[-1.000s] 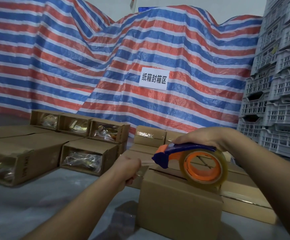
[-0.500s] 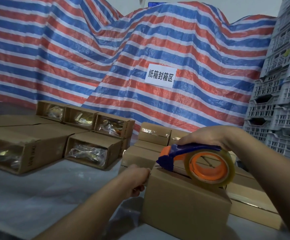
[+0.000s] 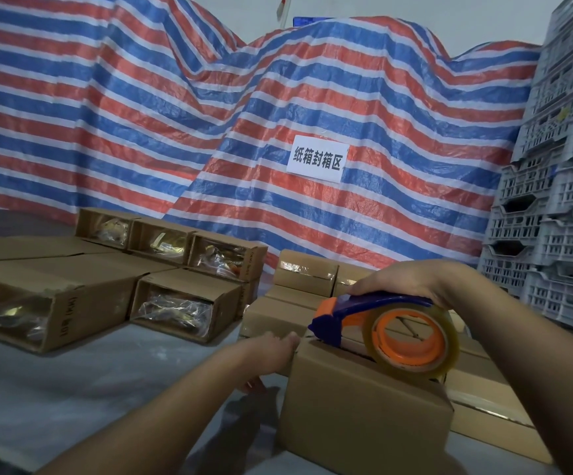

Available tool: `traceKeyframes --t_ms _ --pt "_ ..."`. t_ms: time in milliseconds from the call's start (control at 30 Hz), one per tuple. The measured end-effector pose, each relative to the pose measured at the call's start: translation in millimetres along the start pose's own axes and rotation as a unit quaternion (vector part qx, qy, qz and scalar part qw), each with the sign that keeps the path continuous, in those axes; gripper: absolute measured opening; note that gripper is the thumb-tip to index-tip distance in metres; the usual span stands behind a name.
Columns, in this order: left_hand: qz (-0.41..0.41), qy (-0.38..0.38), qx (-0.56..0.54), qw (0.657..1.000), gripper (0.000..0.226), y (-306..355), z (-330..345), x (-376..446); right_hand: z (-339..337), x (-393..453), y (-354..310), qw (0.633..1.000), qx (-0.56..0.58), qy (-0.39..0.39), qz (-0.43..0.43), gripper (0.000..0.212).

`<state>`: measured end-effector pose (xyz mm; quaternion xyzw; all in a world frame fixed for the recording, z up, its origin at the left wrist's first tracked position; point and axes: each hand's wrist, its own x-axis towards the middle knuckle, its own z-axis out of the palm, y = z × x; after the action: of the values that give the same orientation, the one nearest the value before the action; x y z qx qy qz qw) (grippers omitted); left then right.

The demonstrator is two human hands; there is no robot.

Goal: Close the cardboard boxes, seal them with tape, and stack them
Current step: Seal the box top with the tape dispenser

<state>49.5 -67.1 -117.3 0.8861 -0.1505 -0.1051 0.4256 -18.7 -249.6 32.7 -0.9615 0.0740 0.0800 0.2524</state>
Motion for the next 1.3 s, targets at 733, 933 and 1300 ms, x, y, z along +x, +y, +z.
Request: traceKeyframes --t_ms 733,933,1300 --pt "0.083 -0.002 -0.116 0.990 0.033 14.4 5.6 -7.0 -2.1 5.3 5.7 1.000 0.007 -0.002 0.006 0.044" --pt "0.097 0.039 -0.106 0.989 0.024 19.8 5.0 -5.5 -4.0 4.4 7.3 1.000 0.013 -0.014 0.001 0.045" --pt "0.072 0.025 -0.065 0.995 0.034 24.2 5.1 -9.3 -16.2 0.0 14.3 0.998 0.026 -0.054 0.024 0.044"
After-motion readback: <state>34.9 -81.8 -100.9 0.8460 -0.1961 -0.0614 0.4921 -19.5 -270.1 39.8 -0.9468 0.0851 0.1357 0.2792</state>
